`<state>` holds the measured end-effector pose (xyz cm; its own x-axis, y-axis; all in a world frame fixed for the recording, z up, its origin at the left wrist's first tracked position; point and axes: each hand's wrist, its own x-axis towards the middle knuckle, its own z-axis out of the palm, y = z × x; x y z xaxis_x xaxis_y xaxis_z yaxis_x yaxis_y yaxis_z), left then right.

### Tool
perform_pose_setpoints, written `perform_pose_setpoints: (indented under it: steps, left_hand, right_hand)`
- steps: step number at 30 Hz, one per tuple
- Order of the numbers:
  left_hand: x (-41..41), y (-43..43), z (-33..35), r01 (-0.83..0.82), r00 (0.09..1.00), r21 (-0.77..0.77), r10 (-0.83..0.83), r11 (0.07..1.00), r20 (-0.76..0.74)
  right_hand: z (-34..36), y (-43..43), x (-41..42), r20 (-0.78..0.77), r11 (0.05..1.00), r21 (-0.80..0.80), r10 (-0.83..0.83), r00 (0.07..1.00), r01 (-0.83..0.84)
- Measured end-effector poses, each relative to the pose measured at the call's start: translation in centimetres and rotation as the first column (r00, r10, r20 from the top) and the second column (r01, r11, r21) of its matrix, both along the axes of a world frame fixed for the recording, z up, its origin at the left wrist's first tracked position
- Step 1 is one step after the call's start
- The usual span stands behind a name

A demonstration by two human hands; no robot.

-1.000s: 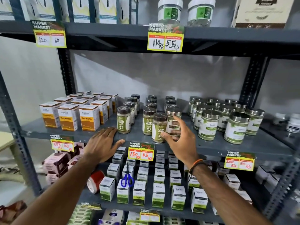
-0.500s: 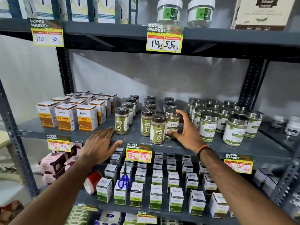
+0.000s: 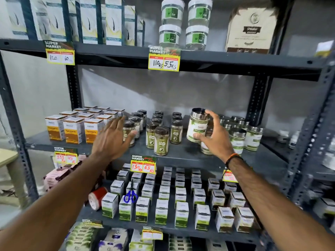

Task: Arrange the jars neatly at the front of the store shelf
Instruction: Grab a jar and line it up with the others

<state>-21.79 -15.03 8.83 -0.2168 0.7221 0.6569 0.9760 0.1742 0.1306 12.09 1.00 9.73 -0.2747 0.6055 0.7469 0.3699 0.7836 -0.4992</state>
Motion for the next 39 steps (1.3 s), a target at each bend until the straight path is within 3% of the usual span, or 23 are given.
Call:
perform_pose_setpoints:
  steps: [4,8,12,17,23,31,34,39]
  left_hand:
    - [8.4,2.5,3.6,0.146,0.984,0.103,-0.134,0.984,-0.116]
    - [15.5,5.8,3.4,0.250,0.958,0.030,-0.243,0.968,-0.152]
    - [19.3,8.6,0.3,0.269,0.957,-0.090,-0.277,0.959,-0.089]
    - [20.1,11.4,-4.6,0.218,0.972,-0.269,-0.234,0.938,-0.027]
    - [19.6,13.4,-7.4,0.228,0.967,-0.359,-0.252,0.905,-0.023]
    - [19.4,14.1,-8.1,0.183,0.961,-0.316,-0.237,0.931,-0.140]
    - [19.4,14.0,-8.3,0.200,0.954,-0.294,-0.254,0.935,-0.160]
    - [19.4,14.0,-8.3,0.207,0.952,-0.275,-0.258,0.939,-0.162]
  right_hand:
    - [2.6,-0.5,6.4,-0.031,0.999,0.010,-0.048,0.998,0.049]
    - [3.3,0.0,13.0,-0.088,0.990,0.010,-0.140,0.986,0.141]
    - [1.9,1.7,18.1,-0.092,0.978,-0.048,-0.208,0.974,0.204]
    - [-1.6,4.2,20.2,0.009,0.964,-0.098,-0.249,0.968,0.249]
    - [-5.4,6.7,20.7,0.067,0.935,-0.172,-0.303,0.951,0.310]
    - [-6.7,7.3,20.7,0.027,0.914,-0.206,-0.352,0.936,0.350]
    - [-7.1,7.0,20.1,0.016,0.858,-0.268,-0.450,0.893,0.437]
    - [-7.6,8.2,19.2,0.125,0.768,-0.306,-0.553,0.824,0.562]
